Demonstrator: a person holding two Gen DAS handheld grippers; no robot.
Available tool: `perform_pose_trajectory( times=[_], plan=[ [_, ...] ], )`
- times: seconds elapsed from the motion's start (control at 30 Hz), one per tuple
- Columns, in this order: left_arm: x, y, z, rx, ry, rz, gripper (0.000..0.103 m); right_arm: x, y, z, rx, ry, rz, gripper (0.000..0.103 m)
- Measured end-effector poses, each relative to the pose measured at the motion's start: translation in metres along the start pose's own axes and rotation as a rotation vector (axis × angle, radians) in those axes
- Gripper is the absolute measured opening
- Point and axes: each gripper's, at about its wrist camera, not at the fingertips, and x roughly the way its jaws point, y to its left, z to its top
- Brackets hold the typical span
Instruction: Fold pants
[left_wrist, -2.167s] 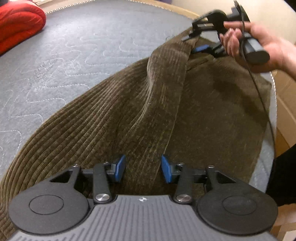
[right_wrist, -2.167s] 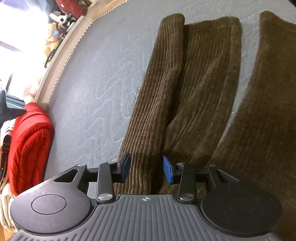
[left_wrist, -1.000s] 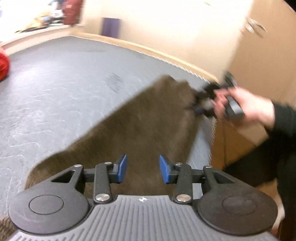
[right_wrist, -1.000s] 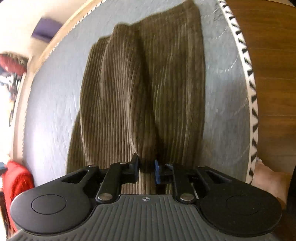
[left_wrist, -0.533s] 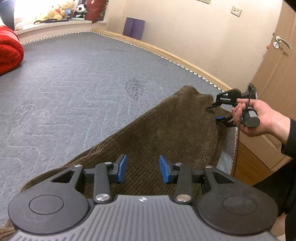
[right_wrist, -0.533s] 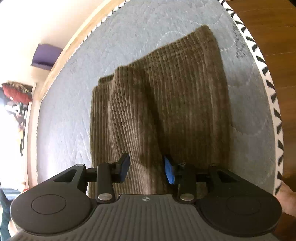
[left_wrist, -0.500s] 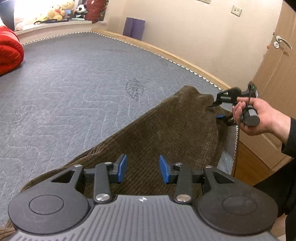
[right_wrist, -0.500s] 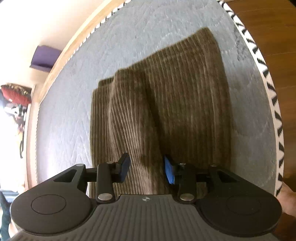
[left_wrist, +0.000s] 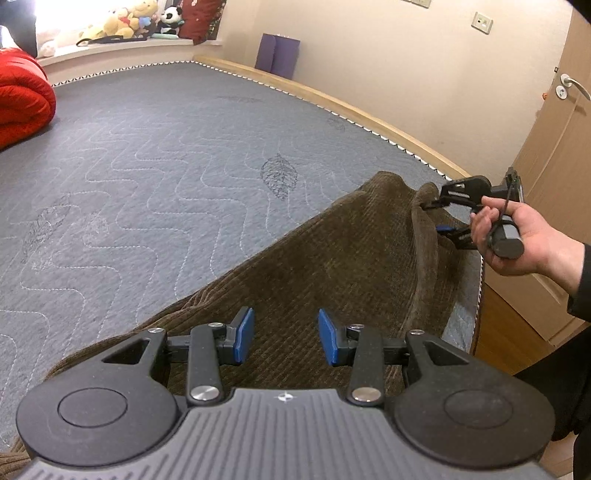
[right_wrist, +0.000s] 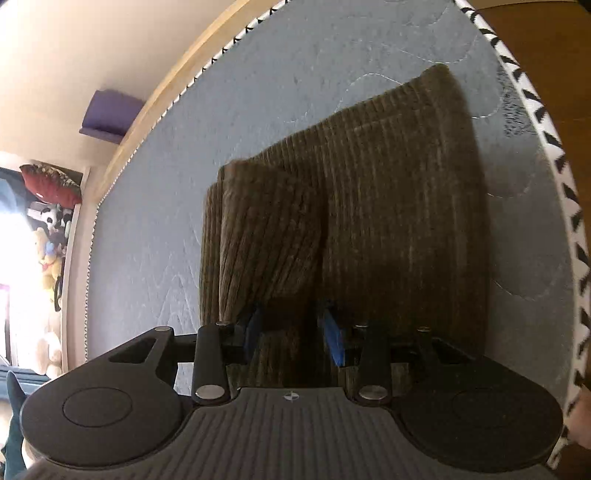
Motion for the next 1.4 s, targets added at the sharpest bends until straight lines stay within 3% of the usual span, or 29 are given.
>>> perform_pose_trajectory(
  times=[0.13,0.4,0.47,0.5,0.57,0.63,0.7,0.93,1.07,1.23,1.27,1.33,1.4],
  plan=[
    [0.0,-0.003,-0.003,0.025,0.013,0.011,0.043,0.007,-0.013,0.013,0.076,0.016,0.093,0.042],
    [0.0,-0.002,-0.004,0.027,0.011,0.02,0.044,0.007,-0.011,0.01,0.097,0.027,0.163,0.041],
    [0.001,-0.001,-0.004,0.026,0.013,0.023,0.044,0.004,0.0,0.009,0.091,0.026,0.185,0.029],
    [0.002,0.0,-0.004,0.027,0.014,0.026,0.044,-0.002,0.001,0.011,0.084,0.019,0.188,0.009],
    [0.002,0.0,-0.005,0.029,0.015,0.029,0.044,-0.016,0.015,0.017,0.037,-0.028,0.201,0.008],
    [0.002,-0.001,-0.004,0.03,0.017,0.029,0.044,-0.038,0.027,0.018,-0.046,-0.12,0.143,0.006],
    [0.003,-0.002,-0.004,0.032,0.018,0.03,0.044,-0.049,0.028,0.022,-0.066,-0.153,0.096,0.006],
    [0.005,-0.003,-0.002,0.033,0.021,0.033,0.044,-0.065,0.002,0.04,-0.036,-0.294,-0.267,0.002],
    [0.006,-0.002,-0.002,0.03,0.024,0.033,0.044,-0.063,-0.014,0.037,-0.065,-0.255,-0.306,0.003],
    [0.005,-0.002,-0.002,0.032,0.028,0.039,0.046,-0.054,-0.016,0.044,-0.057,-0.228,-0.28,0.024],
    [0.005,-0.001,-0.002,0.03,0.028,0.042,0.047,-0.05,-0.018,0.047,-0.056,-0.219,-0.262,0.024],
    [0.005,0.001,-0.002,0.023,0.03,0.05,0.047,-0.048,-0.02,0.049,-0.072,-0.209,-0.239,0.006],
    [0.005,0.004,-0.002,0.013,0.03,0.056,0.047,-0.056,-0.018,0.047,-0.093,-0.277,-0.25,0.005]
  ],
)
